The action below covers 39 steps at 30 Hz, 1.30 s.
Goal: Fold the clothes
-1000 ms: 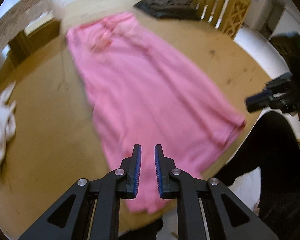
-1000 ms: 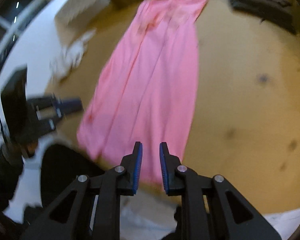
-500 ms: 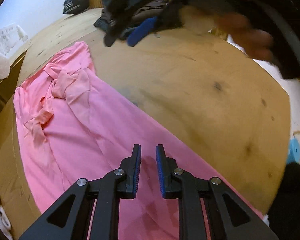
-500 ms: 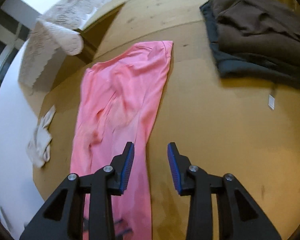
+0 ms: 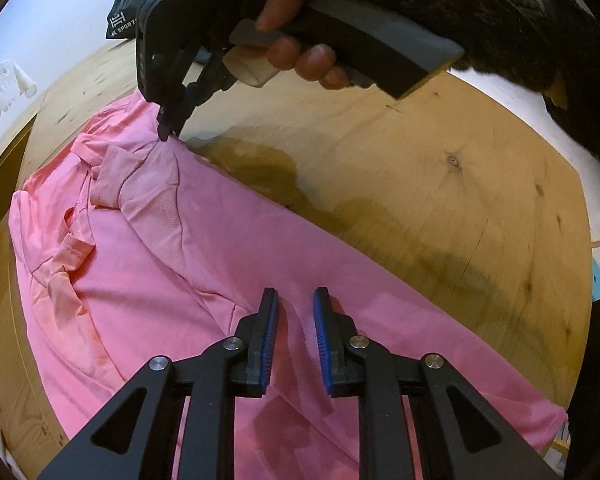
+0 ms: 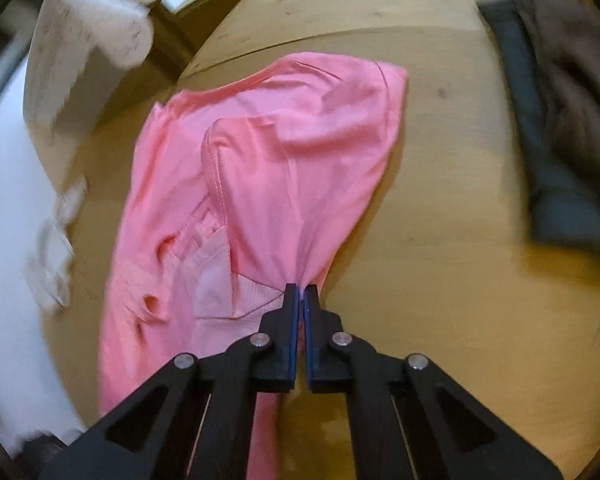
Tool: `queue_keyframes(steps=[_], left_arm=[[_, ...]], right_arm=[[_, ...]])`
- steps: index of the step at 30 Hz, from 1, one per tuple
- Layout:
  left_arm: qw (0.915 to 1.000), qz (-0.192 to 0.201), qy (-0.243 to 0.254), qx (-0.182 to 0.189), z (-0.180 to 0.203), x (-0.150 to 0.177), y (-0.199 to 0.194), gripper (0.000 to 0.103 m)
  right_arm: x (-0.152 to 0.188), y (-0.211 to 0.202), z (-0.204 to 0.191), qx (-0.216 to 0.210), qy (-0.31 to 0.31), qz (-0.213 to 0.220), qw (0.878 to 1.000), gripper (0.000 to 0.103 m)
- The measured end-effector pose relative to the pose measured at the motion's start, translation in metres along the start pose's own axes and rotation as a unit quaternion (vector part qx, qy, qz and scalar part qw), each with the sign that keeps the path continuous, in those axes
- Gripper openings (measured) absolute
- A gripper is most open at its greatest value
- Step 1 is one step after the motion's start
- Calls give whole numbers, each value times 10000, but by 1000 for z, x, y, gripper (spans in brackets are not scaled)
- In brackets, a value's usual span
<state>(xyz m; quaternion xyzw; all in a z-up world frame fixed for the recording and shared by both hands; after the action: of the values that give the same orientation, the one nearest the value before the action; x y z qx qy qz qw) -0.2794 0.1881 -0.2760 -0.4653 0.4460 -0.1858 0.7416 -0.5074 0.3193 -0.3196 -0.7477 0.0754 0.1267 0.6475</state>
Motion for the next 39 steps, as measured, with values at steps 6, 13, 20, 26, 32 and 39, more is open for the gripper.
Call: queue_keyframes(steps=[6,13,20,26,32,39], left_arm=[[10000,54,-14,31,5,6,-5,18],[10000,26,19,14,3,2,-2,18],[10000,41,-41,44,-3,-1,1,18],[9999,99,-41,102,-4,0,0,18],[9998,131,-29,133,-3,-1,1,20],[9994,47,-245,230,3,8,-32,20]], right_arm=[[-22,-22,15,939,-359,498,9937,12],[-8,-36,11,399,-124,589,9974,24],[-17,10,-16,1249,-727,153,9894,23],[-50,-8,-17,1209,-345,749,9892,23],[-56,21,-56,1320,-893,655,9850,23],[-40,-57,-46,893,-239,825,9923,23]])
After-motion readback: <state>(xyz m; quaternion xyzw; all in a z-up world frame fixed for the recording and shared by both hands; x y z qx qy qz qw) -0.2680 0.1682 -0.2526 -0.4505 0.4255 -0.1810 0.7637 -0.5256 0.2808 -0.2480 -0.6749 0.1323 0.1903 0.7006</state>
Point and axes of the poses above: each gripper's, at about its wrist camera, not at the fingertips, and y roughly the way its jaws point, z to its right, x to its underside, the point moved 4 cm from there along y, roughly the way its jaws point, and after that the axes turned 12 degrees about x, right-handed, at the moved point
